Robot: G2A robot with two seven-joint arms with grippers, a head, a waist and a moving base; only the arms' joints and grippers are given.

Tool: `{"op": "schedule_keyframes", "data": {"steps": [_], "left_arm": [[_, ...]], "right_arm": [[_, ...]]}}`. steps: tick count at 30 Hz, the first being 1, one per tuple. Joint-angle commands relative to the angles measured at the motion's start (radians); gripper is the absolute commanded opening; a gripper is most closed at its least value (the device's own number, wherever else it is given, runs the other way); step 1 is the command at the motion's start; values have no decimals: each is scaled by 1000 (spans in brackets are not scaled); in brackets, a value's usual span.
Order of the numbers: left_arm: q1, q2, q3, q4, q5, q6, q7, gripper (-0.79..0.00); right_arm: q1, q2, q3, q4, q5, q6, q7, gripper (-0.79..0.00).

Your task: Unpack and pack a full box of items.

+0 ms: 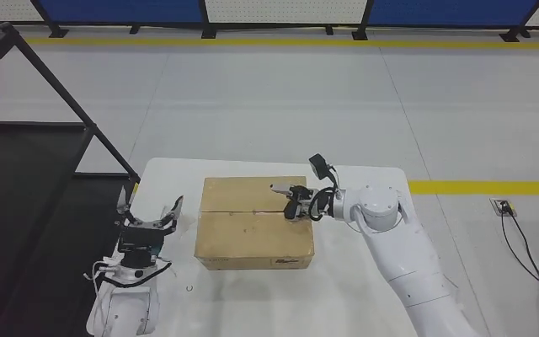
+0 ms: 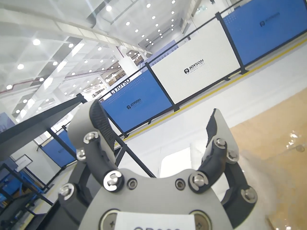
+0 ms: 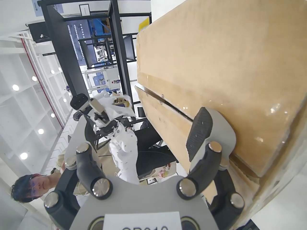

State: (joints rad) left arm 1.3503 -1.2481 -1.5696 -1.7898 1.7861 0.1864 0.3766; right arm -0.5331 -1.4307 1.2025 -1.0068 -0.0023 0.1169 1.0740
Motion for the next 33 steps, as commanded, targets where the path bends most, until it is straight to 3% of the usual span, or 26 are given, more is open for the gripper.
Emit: {"op": "schedule_keyframes", "data": {"steps": [1, 6, 12, 16, 20, 21, 23, 33], "left_arm": [[30, -1, -37, -50, -105, -16, 2, 0], [80, -5, -102, -138, -353, -77, -35, 0], [94, -7, -159, -175, -610, -194, -135, 0], [100, -1, -232, -188, -894, -345, -300, 0], [93, 8, -319, -177, -1136, -416, -485, 0], [88, 12, -336, -176, -1156, -428, -519, 0], [90, 19, -368, -191, -1044, -467, -501, 0], [90, 19, -368, -191, -1044, -467, -501, 0]], "right_arm": [[1, 3, -3, 15, -2, -46, 13, 0], [3, 6, -7, 35, 24, -149, 35, 0], [17, 7, -12, 76, 66, -206, 51, 0], [33, 7, -17, 111, 90, -231, 56, 0], [50, 6, -22, 152, 108, -250, 46, 0], [54, 5, -23, 162, 112, -254, 37, 0], [59, 3, -27, 176, 128, -272, 31, 0], [88, 1, -46, 230, 143, -323, 2, 0]]}}
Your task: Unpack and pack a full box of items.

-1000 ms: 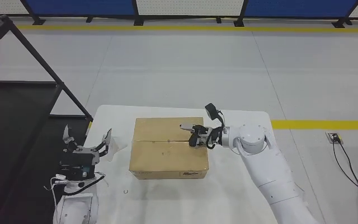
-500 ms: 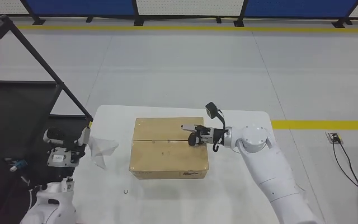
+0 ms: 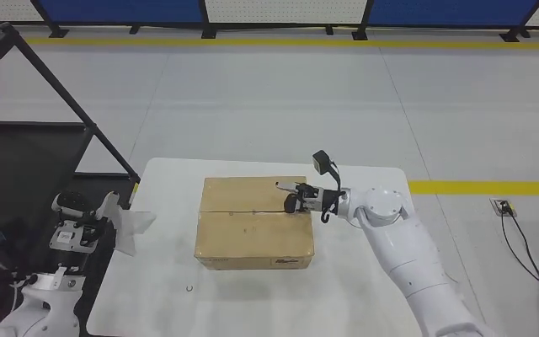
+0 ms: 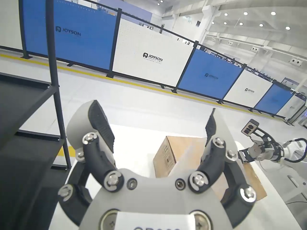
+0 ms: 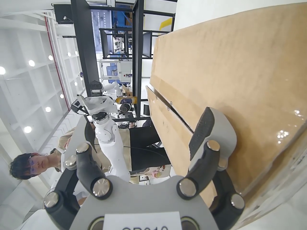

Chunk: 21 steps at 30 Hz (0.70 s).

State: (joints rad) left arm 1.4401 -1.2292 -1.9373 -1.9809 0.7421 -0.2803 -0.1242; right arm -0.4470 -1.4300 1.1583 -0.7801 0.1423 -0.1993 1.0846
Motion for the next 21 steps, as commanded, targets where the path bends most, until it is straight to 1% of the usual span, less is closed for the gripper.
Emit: {"op": "schedule_keyframes", "data": {"steps": [1, 4, 10, 11, 14, 17, 19, 21], "left_arm": [[0, 0, 3, -1, -4, 5, 2, 0], [-23, -5, 38, -12, -19, 85, 25, 0], [-106, -21, 149, -45, -83, 355, 22, 0], [-119, -23, 166, -49, -77, 392, 29, 0], [-140, -27, 216, -54, -62, 435, 41, 0], [-142, -30, 242, -56, -55, 442, 63, 0], [-140, -31, 248, -59, -54, 441, 71, 0], [-138, -32, 251, -63, -58, 443, 80, 0]], "right_arm": [[2, 0, -3, 6, -6, -15, -24, 0], [1, -2, -15, 12, -28, -30, -63, 0], [1, -2, -31, 25, -35, -20, -62, 0], [-1, -1, -27, 20, -31, -33, -74, 0], [-24, 4, -4, -12, 9, -97, -89, 0], [-52, 11, 19, -61, 29, -142, -116, 0], [-69, 16, 33, -96, 37, -149, -134, 0], [-84, 20, 39, -130, 53, -135, -111, 0]]}}
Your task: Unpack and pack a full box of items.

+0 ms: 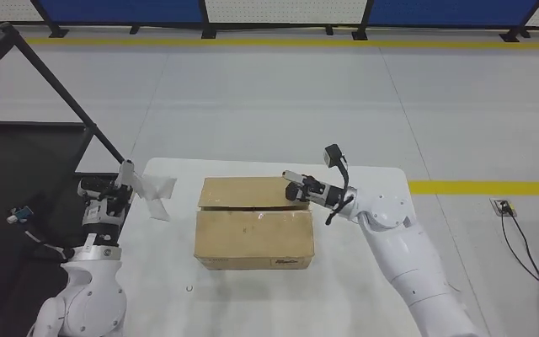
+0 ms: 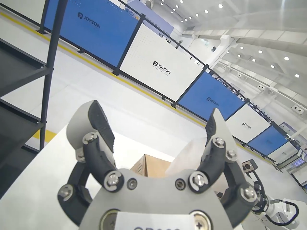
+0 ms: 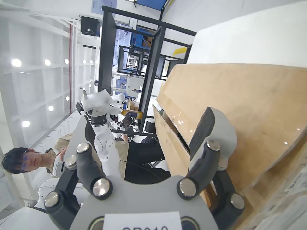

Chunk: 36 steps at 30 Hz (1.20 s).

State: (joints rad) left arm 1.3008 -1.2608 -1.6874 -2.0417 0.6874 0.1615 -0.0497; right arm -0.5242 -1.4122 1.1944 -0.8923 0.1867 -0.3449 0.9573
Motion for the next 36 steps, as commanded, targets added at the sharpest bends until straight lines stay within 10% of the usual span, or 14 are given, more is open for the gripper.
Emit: {"op": "schedule_keyframes", "data": {"steps": [1, 15, 31, 36], "left_arm": [[2, -2, 2, -5, -6, 3, 13, 0], [-14, -17, 51, -36, -60, 97, 58, 0], [-39, -23, 91, -51, -101, 202, -18, 0], [-96, -33, 169, -46, -106, 281, -21, 0]], "right_arm": [[-12, 5, 7, -33, 14, 21, 32, 0], [-19, 22, -23, -48, -36, 248, 73, 0], [-46, 18, -34, -54, 12, 142, 57, 0], [-68, 18, -63, -115, -38, -49, 52, 0]]}}
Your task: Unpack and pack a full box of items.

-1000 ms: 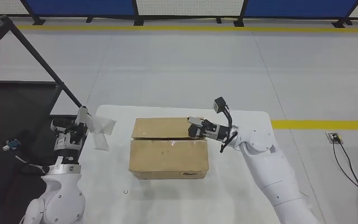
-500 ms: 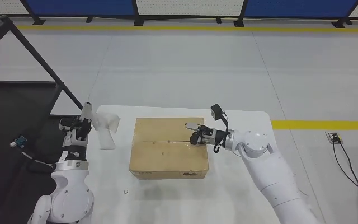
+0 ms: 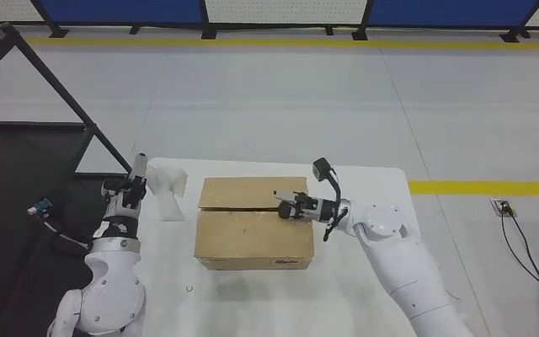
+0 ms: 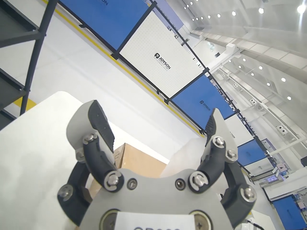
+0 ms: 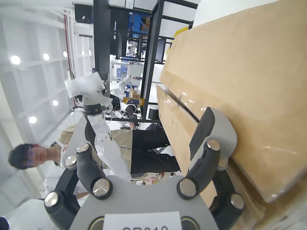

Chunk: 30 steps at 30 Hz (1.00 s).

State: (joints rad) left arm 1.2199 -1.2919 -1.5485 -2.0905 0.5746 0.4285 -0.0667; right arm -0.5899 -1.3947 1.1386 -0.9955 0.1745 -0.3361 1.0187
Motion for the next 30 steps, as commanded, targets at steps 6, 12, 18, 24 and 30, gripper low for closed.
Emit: {"op": "schedule_keyframes", "data": {"steps": [6, 12, 18, 24, 30], "left_arm": [[-113, -17, 163, 23, 16, 111, -48, 0], [-143, -22, 209, 37, 33, 139, -85, 0], [-134, -24, 214, 41, 24, 131, -74, 0], [-169, -41, 306, 69, 41, 189, -45, 0], [-210, -55, 367, 102, 64, 251, -70, 0]], "right_arm": [[-30, 1, -40, -54, -136, -267, -78, 0], [-31, 1, -40, -56, -146, -272, -90, 0], [-55, 4, -45, -98, -190, -301, -130, 0], [-74, 7, -52, -137, -313, -383, -244, 0], [-77, 11, -45, -130, -356, -467, -327, 0]]}}
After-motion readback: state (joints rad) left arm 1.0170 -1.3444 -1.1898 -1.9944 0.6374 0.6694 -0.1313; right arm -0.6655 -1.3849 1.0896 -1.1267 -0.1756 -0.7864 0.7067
